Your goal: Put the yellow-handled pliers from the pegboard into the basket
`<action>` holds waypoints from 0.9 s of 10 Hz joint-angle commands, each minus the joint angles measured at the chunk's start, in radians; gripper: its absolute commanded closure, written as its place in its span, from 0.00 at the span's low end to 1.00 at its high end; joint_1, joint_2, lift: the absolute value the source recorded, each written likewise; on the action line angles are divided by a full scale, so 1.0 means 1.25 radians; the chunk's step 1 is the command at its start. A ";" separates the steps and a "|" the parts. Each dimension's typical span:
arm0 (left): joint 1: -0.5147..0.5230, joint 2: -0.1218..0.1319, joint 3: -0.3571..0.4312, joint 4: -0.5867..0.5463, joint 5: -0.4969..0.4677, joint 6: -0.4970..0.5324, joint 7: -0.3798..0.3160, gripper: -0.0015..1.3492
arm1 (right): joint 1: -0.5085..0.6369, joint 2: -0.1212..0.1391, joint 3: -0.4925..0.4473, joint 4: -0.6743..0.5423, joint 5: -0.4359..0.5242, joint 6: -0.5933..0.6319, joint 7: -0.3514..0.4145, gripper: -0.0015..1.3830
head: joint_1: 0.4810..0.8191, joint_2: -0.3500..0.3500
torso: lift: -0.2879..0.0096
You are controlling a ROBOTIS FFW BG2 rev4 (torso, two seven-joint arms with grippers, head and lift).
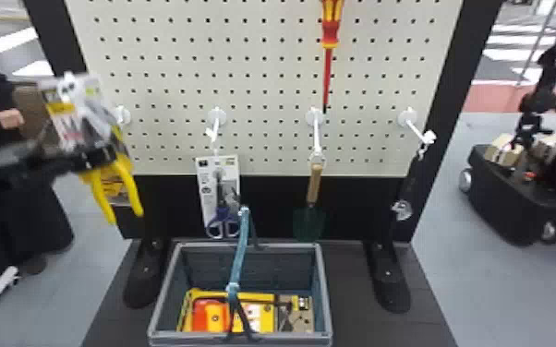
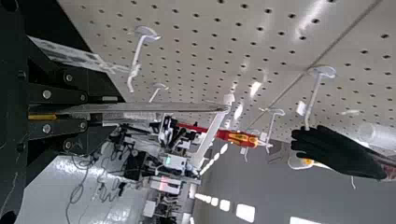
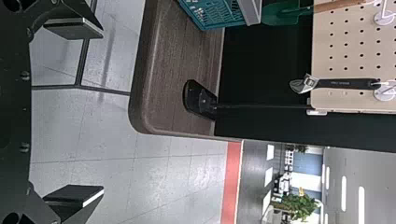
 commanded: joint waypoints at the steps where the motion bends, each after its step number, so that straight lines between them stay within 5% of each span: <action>1: 0.068 -0.047 0.012 0.000 -0.014 -0.027 0.009 0.90 | 0.000 0.002 0.000 0.001 -0.001 0.000 0.000 0.09 | 0.20 0.50 | 0.63; 4: 0.154 -0.138 0.001 0.000 -0.002 -0.085 0.044 0.90 | -0.003 0.002 0.000 0.009 -0.002 0.000 0.000 0.09 | 0.20 0.50 | 0.63; 7: 0.202 -0.190 -0.036 0.063 0.024 -0.180 0.078 0.90 | -0.001 0.002 0.000 0.012 -0.002 0.000 0.000 0.09 | 0.20 0.50 | 0.63; 9: 0.199 -0.220 -0.102 0.208 0.070 -0.262 0.091 0.90 | -0.001 0.002 0.000 0.014 -0.004 0.000 0.000 0.09 | 0.20 0.50 | 0.63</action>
